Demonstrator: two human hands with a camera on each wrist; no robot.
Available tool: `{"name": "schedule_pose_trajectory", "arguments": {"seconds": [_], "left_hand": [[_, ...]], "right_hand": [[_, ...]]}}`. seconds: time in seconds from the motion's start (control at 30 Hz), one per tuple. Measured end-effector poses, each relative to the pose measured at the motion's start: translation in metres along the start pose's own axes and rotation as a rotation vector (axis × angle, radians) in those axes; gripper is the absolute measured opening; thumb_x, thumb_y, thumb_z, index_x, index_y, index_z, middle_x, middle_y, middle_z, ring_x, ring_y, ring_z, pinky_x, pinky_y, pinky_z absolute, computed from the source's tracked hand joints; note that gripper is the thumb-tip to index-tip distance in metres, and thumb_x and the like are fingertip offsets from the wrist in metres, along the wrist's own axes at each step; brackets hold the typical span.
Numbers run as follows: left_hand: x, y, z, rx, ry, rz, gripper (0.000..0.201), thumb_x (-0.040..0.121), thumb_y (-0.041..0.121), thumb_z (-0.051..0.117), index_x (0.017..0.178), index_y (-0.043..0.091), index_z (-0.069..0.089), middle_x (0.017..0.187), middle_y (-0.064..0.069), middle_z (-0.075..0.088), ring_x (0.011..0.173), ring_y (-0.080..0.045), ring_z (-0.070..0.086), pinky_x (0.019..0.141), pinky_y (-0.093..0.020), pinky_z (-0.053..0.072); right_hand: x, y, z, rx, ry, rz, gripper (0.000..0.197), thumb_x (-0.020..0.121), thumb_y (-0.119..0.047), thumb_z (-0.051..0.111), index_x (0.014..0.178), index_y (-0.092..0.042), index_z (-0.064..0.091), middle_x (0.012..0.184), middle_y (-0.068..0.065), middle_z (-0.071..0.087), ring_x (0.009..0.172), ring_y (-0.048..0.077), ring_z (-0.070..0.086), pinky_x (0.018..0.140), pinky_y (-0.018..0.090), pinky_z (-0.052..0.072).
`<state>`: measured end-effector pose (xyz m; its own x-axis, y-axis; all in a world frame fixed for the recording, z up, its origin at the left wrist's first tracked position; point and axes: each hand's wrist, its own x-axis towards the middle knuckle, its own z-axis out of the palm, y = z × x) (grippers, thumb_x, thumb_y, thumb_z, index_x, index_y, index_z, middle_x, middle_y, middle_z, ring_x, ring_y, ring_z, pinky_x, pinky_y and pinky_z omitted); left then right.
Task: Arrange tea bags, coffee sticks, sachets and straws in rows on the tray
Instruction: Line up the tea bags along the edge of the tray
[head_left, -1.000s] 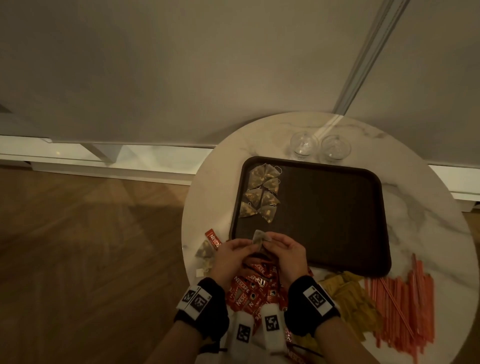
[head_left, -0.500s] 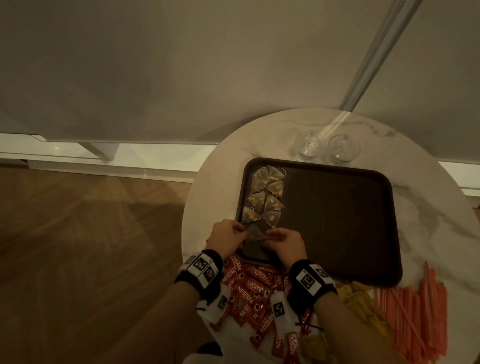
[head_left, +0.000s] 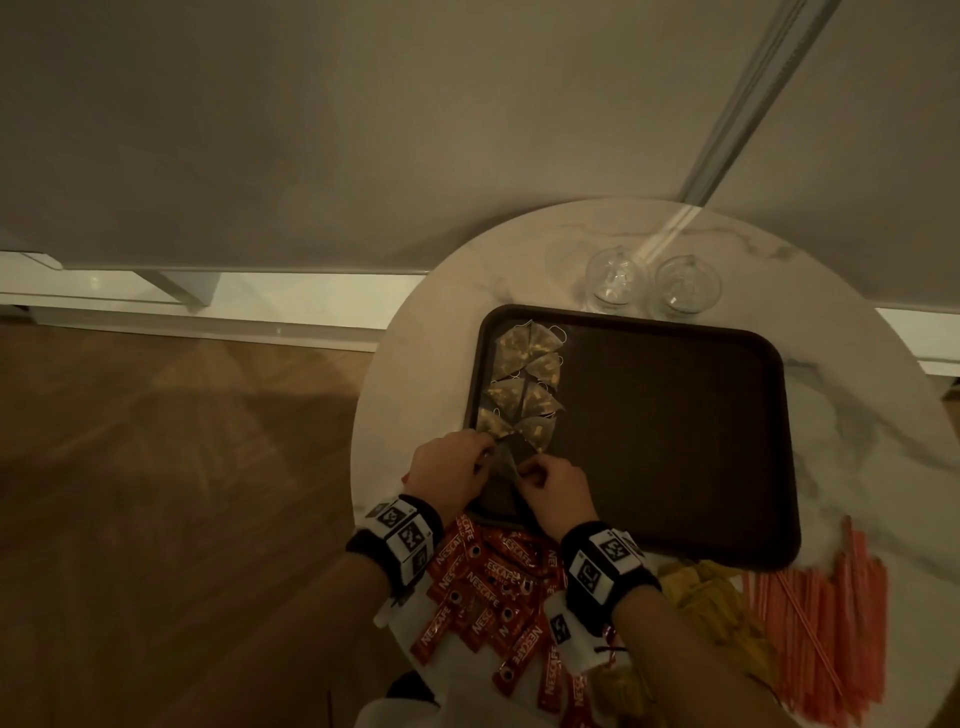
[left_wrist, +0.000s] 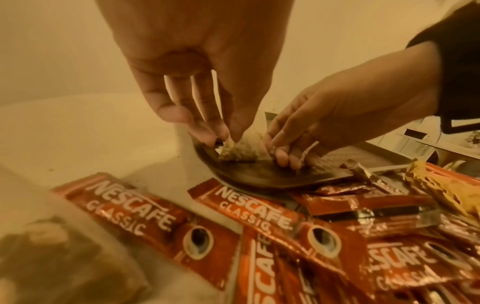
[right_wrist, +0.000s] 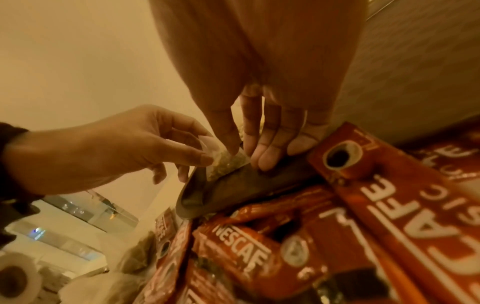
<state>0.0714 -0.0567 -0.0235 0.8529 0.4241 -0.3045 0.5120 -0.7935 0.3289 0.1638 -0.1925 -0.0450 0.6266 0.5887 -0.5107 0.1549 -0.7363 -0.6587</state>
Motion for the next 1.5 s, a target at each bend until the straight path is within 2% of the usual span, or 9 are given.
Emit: {"name": "schedule_pose_trajectory", "arguments": {"seconds": [0.2, 0.37, 0.57, 0.77, 0.87, 1.07, 1.3, 1.4, 1.5], "left_hand": [[0.001, -0.007, -0.003, -0.014, 0.061, -0.003, 0.021, 0.094, 0.036, 0.052, 0.110, 0.029, 0.063, 0.105, 0.007, 0.064, 0.094, -0.015, 0.062, 0.071, -0.028, 0.047], [-0.005, -0.013, -0.010, -0.131, 0.099, -0.057, 0.021, 0.091, 0.023, 0.057, 0.110, 0.028, 0.065, 0.105, 0.010, 0.066, 0.095, -0.012, 0.061, 0.076, -0.027, 0.048], [-0.043, -0.062, -0.028, -0.533, 0.196, -0.334, 0.018, 0.090, 0.018, 0.057, 0.093, 0.033, 0.067, 0.088, 0.014, 0.067, 0.070, -0.004, 0.062, 0.068, -0.026, 0.052], [-0.095, -0.100, -0.010, -0.587, 0.212, -0.489, 0.018, 0.088, 0.012, 0.059, 0.093, 0.026, 0.069, 0.094, 0.006, 0.069, 0.080, -0.010, 0.060, 0.077, -0.033, 0.053], [-0.109, -0.099, 0.008, -0.533, 0.122, -0.460, 0.018, 0.088, 0.019, 0.063, 0.105, 0.023, 0.067, 0.103, 0.004, 0.066, 0.087, -0.010, 0.059, 0.076, -0.027, 0.051], [-0.110, -0.081, 0.028, -0.382, 0.058, -0.296, 0.044, 0.083, 0.040, 0.070, 0.124, 0.028, 0.060, 0.122, 0.007, 0.051, 0.104, -0.010, 0.051, 0.082, -0.025, 0.045], [-0.100, -0.071, 0.015, -0.267, 0.170, -0.227, 0.009, 0.088, 0.035, 0.065, 0.089, 0.034, 0.074, 0.107, 0.011, 0.058, 0.095, -0.008, 0.055, 0.068, -0.022, 0.039], [-0.099, -0.066, -0.005, -0.476, 0.243, -0.244, 0.005, 0.085, 0.033, 0.070, 0.081, 0.036, 0.071, 0.107, 0.012, 0.058, 0.098, -0.004, 0.053, 0.076, -0.023, 0.044], [-0.103, -0.052, -0.025, -0.623, 0.349, -0.170, 0.005, 0.082, 0.030, 0.075, 0.081, 0.026, 0.072, 0.104, 0.010, 0.062, 0.097, 0.002, 0.054, 0.076, -0.009, 0.040]], "right_hand": [[0.007, -0.005, 0.006, -0.052, 0.000, 0.020, 0.017, 0.089, -0.021, 0.065, 0.102, -0.012, 0.072, 0.105, 0.006, 0.071, 0.094, 0.020, 0.066, 0.086, 0.031, 0.054], [0.004, -0.009, 0.008, -0.072, -0.033, 0.023, 0.013, 0.089, -0.022, 0.064, 0.093, -0.017, 0.075, 0.098, 0.004, 0.073, 0.088, 0.019, 0.067, 0.082, 0.034, 0.056], [-0.009, -0.013, 0.003, -0.005, -0.126, -0.026, 0.025, 0.088, -0.009, 0.065, 0.112, -0.016, 0.069, 0.094, 0.004, 0.068, 0.087, 0.015, 0.062, 0.079, 0.023, 0.050], [-0.017, -0.006, 0.009, -0.053, -0.163, -0.046, 0.030, 0.086, -0.002, 0.062, 0.113, -0.014, 0.067, 0.083, 0.004, 0.066, 0.074, 0.011, 0.059, 0.061, 0.012, 0.039], [-0.022, -0.002, 0.004, -0.044, -0.124, -0.039, 0.022, 0.087, -0.003, 0.060, 0.102, -0.017, 0.068, 0.084, 0.005, 0.067, 0.077, 0.014, 0.061, 0.059, 0.010, 0.039], [-0.032, -0.001, -0.006, 0.017, -0.084, -0.035, 0.017, 0.090, -0.006, 0.059, 0.096, -0.016, 0.071, 0.091, 0.002, 0.069, 0.088, 0.015, 0.065, 0.078, 0.027, 0.051], [-0.048, -0.018, -0.006, 0.096, -0.131, -0.073, 0.014, 0.090, -0.007, 0.062, 0.093, -0.017, 0.071, 0.092, 0.001, 0.069, 0.089, 0.014, 0.064, 0.070, 0.018, 0.047], [-0.054, -0.028, -0.004, 0.124, -0.138, -0.103, 0.015, 0.090, -0.008, 0.062, 0.096, -0.018, 0.071, 0.094, -0.001, 0.068, 0.091, 0.013, 0.064, 0.079, 0.023, 0.051], [-0.058, -0.041, -0.002, 0.121, -0.172, -0.166, 0.038, 0.084, 0.000, 0.063, 0.117, -0.020, 0.064, 0.111, -0.004, 0.064, 0.102, 0.011, 0.059, 0.095, 0.029, 0.049]]}}
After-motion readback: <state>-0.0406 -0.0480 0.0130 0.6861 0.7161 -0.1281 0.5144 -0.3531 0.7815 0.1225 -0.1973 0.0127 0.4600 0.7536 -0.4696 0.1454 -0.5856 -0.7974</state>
